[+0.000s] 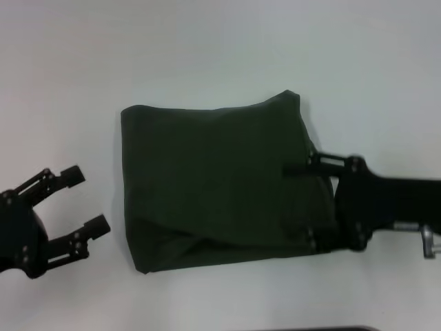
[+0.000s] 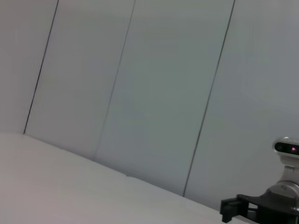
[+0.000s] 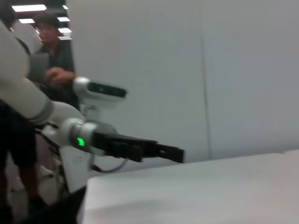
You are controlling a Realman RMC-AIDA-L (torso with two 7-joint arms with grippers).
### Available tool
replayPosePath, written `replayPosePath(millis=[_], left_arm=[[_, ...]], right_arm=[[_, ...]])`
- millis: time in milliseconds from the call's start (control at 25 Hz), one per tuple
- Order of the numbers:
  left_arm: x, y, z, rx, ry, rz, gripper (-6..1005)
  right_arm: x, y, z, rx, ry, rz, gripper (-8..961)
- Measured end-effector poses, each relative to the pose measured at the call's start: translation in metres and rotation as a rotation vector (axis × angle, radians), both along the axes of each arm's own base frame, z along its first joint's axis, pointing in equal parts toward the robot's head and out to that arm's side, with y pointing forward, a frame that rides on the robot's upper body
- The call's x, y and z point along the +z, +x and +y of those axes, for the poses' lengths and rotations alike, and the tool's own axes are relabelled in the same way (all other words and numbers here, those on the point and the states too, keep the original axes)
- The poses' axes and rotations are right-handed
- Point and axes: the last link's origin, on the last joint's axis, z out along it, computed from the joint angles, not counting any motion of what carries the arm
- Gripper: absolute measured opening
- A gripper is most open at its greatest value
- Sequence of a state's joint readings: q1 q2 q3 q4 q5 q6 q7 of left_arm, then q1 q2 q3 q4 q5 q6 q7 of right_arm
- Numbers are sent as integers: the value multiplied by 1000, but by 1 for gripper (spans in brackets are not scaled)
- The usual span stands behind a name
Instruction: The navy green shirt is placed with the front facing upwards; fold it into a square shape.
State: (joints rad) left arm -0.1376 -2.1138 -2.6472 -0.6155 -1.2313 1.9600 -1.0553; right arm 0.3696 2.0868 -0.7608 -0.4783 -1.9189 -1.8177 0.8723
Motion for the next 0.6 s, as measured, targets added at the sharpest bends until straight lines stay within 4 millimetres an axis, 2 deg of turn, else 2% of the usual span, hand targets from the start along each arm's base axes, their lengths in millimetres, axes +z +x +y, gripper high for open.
replayPosePath(millis=[80,160,200,440,600], left_arm=[[0,0,1,-1,-11,-2,686],[-5,2,6,-19,-45,9,901],[-6,2,7,-23,-57,14,902],[-18,4,5,-79,-138,61,908],[-19,5,1,-116,-179,73,907]], right_arm=[[-2,0,-5,5,-20,12,810],[-3,1,-7,11,-28,6,881],[-5,1,-8,19,-31,0,917],[-17,-1,-13,76,-57,-24,914],[-19,-3,-13,86,-67,-26,913]])
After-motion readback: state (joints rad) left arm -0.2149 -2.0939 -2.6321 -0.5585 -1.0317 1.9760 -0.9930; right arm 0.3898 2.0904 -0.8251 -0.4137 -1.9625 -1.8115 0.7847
